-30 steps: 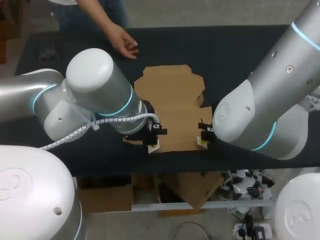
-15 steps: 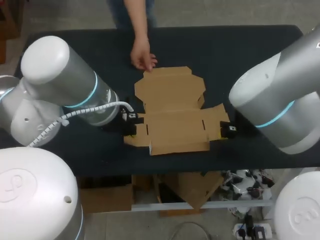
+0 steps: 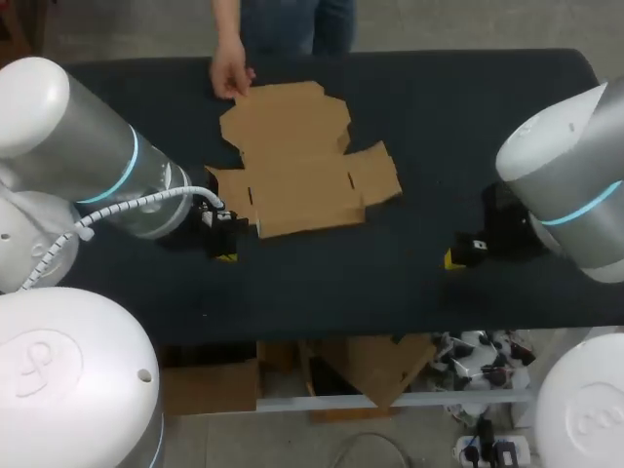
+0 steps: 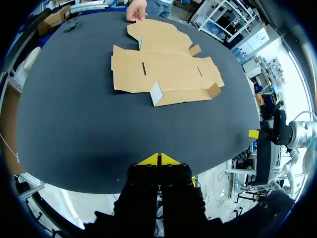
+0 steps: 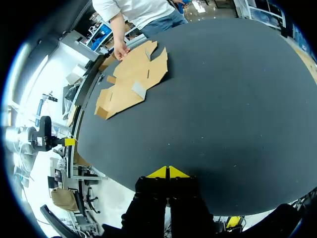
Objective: Assemble the packaging by folding the flat box into shape, placing the metal phone stand inside, and closing the box properly
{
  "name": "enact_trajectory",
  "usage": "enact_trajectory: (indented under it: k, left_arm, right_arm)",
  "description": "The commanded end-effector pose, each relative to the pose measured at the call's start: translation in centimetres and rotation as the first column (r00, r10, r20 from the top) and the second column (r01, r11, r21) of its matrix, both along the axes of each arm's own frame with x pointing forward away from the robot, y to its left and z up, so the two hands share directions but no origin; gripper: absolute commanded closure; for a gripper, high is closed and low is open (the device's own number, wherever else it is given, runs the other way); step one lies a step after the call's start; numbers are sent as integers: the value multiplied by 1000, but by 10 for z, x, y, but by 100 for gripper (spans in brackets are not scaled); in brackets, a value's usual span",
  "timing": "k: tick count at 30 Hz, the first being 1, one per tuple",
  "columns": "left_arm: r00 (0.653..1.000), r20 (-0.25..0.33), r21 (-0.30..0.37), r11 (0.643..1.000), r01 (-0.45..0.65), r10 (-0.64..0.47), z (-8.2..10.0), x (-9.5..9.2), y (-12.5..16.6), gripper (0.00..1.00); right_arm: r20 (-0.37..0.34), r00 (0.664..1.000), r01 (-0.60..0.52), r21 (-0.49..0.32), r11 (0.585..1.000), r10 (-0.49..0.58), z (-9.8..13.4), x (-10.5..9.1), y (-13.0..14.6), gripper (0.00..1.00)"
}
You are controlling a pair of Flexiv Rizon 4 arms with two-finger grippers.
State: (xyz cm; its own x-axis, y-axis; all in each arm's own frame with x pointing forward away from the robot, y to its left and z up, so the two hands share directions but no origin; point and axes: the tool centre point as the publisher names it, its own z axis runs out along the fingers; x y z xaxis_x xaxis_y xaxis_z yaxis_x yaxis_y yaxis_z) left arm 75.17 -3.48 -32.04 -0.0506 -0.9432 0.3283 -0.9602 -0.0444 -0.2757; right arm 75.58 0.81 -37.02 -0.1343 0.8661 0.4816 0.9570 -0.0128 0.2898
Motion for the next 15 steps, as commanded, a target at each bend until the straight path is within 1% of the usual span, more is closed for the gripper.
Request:
enact_trajectory:
  k: [1, 10, 15]
  left_arm:
    - [1000, 10, -8, 1000, -10, 10, 3, -4, 8, 100]
    - [1000, 13, -31, 999, -26, 26, 7, -3, 19, 100]
    - [1000, 15, -51, 998, -23, 24, 11, -2, 26, 100]
  right_arm:
    - [4, 998, -58, 204, 977, 58, 3, 0, -7, 100]
    - [13, 999, -43, 212, 976, 41, 5, 2, -19, 100]
    - [43, 997, -79, 222, 972, 71, 9, 9, -27, 100]
